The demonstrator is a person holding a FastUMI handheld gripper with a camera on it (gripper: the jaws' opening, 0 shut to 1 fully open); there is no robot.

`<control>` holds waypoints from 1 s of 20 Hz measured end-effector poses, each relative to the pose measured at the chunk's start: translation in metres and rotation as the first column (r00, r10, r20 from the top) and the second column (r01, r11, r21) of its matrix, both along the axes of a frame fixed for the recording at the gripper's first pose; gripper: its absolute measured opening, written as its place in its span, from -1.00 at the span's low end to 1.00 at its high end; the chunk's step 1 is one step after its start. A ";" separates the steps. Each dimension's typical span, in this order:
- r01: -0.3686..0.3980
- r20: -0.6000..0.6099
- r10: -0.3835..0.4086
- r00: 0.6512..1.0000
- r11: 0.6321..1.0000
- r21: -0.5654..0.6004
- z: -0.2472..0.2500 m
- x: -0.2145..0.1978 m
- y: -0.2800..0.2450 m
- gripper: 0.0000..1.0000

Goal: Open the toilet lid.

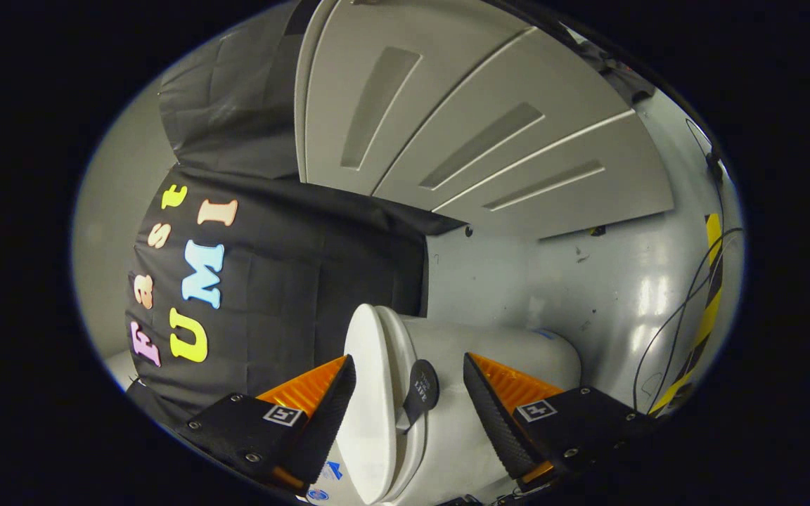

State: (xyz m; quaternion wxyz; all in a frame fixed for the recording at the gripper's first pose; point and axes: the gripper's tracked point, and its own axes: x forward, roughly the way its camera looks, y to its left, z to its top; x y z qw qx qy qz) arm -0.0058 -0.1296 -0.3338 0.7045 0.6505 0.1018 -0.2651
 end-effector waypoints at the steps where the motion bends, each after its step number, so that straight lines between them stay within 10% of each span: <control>1: -0.015 -0.008 0.015 1.000 1.000 0.008 -0.003 0.005 0.006 0.88; 15: -0.094 0.018 0.093 0.995 0.995 0.043 -0.011 0.018 0.009 -0.62; 20: -0.119 0.016 0.119 0.993 0.991 0.055 -0.010 0.020 0.010 -0.69</control>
